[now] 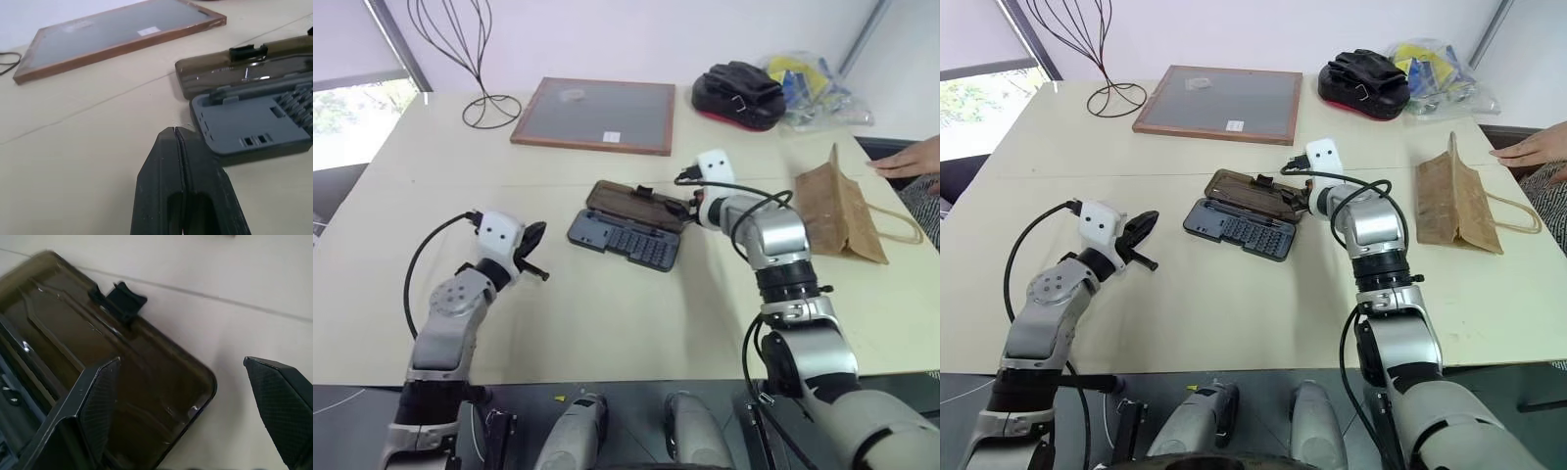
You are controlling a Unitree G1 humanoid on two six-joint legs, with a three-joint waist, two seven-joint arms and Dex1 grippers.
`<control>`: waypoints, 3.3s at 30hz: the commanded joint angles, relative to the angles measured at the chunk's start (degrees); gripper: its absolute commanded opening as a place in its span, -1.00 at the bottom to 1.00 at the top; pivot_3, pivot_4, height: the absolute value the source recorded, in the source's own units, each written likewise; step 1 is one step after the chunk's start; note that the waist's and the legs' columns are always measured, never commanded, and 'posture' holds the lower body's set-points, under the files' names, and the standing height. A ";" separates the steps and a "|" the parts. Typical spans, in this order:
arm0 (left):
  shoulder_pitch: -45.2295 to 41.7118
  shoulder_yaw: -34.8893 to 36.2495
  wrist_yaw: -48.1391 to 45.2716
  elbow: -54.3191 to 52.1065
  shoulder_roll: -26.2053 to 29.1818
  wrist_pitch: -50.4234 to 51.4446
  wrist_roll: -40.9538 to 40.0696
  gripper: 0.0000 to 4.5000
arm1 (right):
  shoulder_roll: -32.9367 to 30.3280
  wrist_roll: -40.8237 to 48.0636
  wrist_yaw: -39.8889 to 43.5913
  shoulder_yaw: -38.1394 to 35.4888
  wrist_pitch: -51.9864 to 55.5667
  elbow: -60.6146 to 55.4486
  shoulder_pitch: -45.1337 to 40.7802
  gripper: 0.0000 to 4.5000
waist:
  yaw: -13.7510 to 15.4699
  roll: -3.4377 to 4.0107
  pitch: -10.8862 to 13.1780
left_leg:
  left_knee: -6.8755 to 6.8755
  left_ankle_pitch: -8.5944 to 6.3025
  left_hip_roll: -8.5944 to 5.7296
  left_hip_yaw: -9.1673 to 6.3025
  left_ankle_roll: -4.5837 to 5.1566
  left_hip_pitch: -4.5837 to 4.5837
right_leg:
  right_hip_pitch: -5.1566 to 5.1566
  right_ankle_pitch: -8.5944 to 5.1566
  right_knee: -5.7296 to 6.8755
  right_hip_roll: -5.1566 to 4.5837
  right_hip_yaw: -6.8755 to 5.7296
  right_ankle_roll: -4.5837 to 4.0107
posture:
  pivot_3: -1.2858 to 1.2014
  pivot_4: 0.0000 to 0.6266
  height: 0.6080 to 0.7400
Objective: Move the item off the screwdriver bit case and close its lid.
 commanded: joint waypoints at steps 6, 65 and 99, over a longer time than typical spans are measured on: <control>0.56 1.10 0.86 -3.76 0.61 -0.25 0.29 -1.00 | 2.26 -0.19 -4.74 0.05 2.97 -6.25 4.09 0.86 | -0.35 0.02 -0.01 | -0.01 0.00 0.03 0.02 0.00 0.00 | -0.03 0.01 0.02 0.03 0.01 -0.01 | 0.03 -0.52 0.90; -0.29 1.11 3.12 -2.74 0.22 -1.94 2.16 -1.00 | 7.15 -0.97 -8.40 1.25 3.79 4.20 0.40 -0.75 | -1.57 0.01 -0.11 | -0.03 0.02 0.18 -0.01 -0.03 0.10 | 0.02 0.11 0.03 0.25 0.04 -0.16 | 0.03 -0.52 0.90; -4.58 -1.42 0.68 1.76 -0.22 -2.96 2.82 -1.00 | 17.58 -6.66 -22.67 -7.79 42.32 -31.79 5.17 -0.98 | -0.38 0.04 -0.15 | -0.08 0.02 0.18 -0.02 -0.04 0.04 | -0.08 0.11 0.03 0.25 0.04 -0.17 | 0.03 -0.52 0.90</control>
